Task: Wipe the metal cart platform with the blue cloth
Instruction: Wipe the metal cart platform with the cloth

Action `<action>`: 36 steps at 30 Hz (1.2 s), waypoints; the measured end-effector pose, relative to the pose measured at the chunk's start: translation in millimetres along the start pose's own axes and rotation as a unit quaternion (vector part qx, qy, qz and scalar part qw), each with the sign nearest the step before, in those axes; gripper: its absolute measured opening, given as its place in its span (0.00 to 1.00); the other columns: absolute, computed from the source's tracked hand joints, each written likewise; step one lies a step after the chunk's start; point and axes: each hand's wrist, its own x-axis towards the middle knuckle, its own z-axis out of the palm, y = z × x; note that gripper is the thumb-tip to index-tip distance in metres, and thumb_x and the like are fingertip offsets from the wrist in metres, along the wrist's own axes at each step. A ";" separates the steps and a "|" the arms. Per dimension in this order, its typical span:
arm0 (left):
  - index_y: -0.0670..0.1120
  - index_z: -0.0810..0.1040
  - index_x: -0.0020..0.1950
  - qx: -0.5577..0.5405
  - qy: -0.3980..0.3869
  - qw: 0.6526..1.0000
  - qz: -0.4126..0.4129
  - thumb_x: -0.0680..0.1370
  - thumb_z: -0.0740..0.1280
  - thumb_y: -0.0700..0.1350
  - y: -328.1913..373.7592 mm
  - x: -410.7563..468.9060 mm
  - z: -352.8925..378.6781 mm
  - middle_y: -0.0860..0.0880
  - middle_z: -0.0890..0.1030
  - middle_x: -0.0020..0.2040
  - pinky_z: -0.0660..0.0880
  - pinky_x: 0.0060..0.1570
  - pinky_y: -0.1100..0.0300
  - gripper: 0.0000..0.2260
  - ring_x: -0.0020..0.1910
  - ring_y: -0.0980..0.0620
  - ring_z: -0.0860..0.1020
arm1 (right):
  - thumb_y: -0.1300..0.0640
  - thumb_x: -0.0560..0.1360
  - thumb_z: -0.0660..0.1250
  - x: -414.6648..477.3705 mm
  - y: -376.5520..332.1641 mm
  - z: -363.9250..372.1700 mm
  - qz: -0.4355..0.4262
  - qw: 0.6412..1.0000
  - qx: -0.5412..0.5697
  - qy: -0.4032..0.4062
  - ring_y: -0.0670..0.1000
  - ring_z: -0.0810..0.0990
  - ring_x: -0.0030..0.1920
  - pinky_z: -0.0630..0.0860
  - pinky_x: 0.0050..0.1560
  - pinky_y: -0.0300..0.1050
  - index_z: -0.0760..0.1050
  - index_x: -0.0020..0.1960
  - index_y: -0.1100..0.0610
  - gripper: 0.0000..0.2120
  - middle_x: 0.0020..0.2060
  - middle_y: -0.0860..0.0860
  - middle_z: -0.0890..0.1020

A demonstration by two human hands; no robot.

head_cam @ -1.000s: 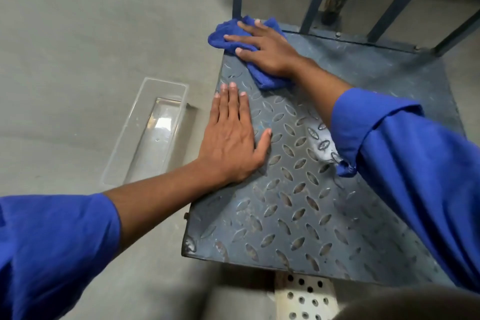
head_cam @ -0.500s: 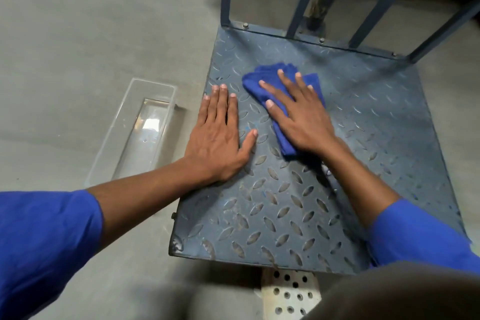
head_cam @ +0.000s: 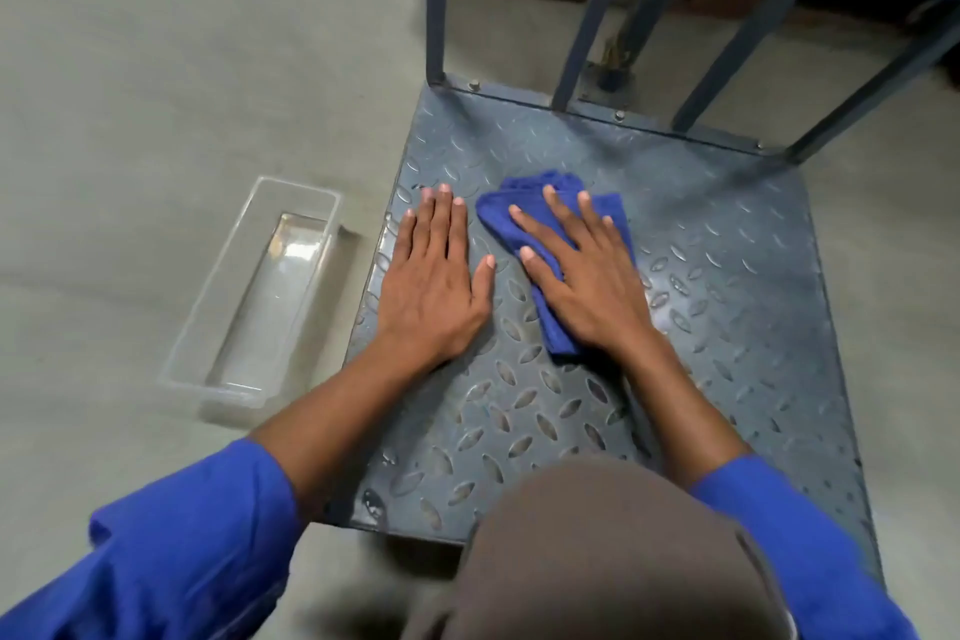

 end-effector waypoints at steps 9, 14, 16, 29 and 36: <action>0.40 0.45 0.88 -0.002 0.017 1.000 -0.014 0.85 0.44 0.63 1.4 0.2 3.5 0.40 0.43 0.89 0.40 0.86 0.46 0.38 0.88 0.45 0.40 | 0.36 0.87 0.51 85.6 3.8 0.4 0.067 0.997 -0.008 0.032 0.56 0.47 0.88 0.44 0.87 0.60 0.56 0.84 0.31 0.25 0.88 0.43 0.52; 0.38 0.43 0.88 -0.007 0.011 0.999 -0.035 0.85 0.45 0.64 2.8 -1.3 2.0 0.39 0.40 0.88 0.39 0.86 0.47 0.40 0.88 0.44 0.38 | 0.36 0.88 0.52 80.6 -9.5 -2.6 -0.058 0.997 0.020 -0.035 0.52 0.44 0.88 0.41 0.86 0.56 0.58 0.83 0.30 0.24 0.87 0.39 0.52; 0.38 0.42 0.88 0.000 0.005 0.999 -0.033 0.85 0.44 0.64 1.8 -1.2 0.3 0.39 0.39 0.88 0.39 0.86 0.46 0.40 0.88 0.44 0.37 | 0.34 0.87 0.51 47.2 14.5 -4.4 -0.073 0.997 0.014 -0.026 0.51 0.46 0.88 0.42 0.86 0.54 0.59 0.83 0.30 0.25 0.87 0.39 0.53; 0.38 0.43 0.88 0.009 0.003 0.999 -0.032 0.84 0.41 0.64 3.0 -1.4 0.5 0.37 0.41 0.88 0.38 0.86 0.46 0.40 0.88 0.43 0.38 | 0.36 0.87 0.53 55.5 -9.1 -3.9 -0.013 1.000 0.015 -0.016 0.54 0.45 0.88 0.42 0.86 0.57 0.59 0.83 0.31 0.24 0.87 0.43 0.53; 0.37 0.44 0.87 0.035 -0.002 0.999 0.028 0.84 0.40 0.66 20.7 -2.8 7.3 0.37 0.42 0.88 0.38 0.86 0.45 0.41 0.88 0.42 0.39 | 0.34 0.87 0.51 -2.9 106.1 -35.2 0.270 0.961 0.020 0.066 0.54 0.45 0.88 0.43 0.87 0.59 0.57 0.84 0.32 0.26 0.88 0.45 0.52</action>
